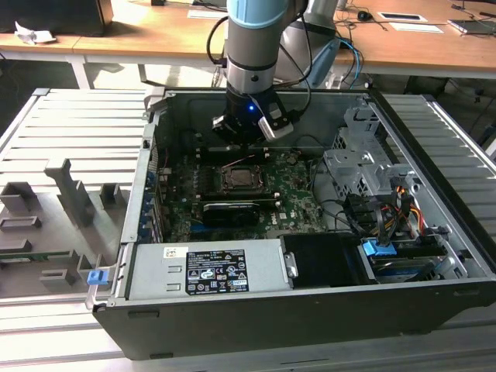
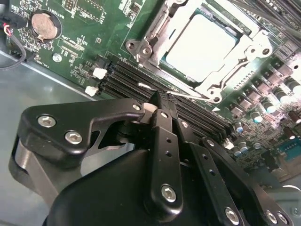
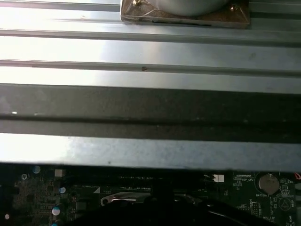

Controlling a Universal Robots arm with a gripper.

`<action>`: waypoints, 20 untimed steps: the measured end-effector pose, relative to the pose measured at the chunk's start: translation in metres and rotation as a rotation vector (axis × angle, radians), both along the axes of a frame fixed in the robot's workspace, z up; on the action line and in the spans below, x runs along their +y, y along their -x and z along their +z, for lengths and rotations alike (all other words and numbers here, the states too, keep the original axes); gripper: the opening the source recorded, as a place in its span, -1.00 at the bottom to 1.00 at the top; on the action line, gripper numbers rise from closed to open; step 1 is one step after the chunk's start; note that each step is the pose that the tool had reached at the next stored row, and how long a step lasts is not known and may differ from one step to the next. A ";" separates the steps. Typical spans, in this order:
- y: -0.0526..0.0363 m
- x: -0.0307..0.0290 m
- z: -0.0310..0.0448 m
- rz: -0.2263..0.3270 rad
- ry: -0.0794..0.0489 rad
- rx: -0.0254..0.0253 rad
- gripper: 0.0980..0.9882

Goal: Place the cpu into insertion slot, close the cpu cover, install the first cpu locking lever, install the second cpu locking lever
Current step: 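Install the first cpu locking lever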

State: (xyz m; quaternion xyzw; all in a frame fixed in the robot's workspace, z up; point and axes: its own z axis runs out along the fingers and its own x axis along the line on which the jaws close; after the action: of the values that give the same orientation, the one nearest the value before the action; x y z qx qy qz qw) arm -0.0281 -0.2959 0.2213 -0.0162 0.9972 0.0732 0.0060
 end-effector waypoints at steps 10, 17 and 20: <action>-0.0024 0.0000 -0.0039 0.009 0.000 0.0000 -0.98; -0.0079 0.0004 -0.0062 0.028 0.000 0.0001 -0.98; -0.0092 0.0004 -0.0078 0.028 0.000 0.0000 -0.98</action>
State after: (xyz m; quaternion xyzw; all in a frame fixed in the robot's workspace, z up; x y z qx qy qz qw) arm -0.0190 -0.2954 0.2135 -0.0300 0.9969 0.0732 0.0049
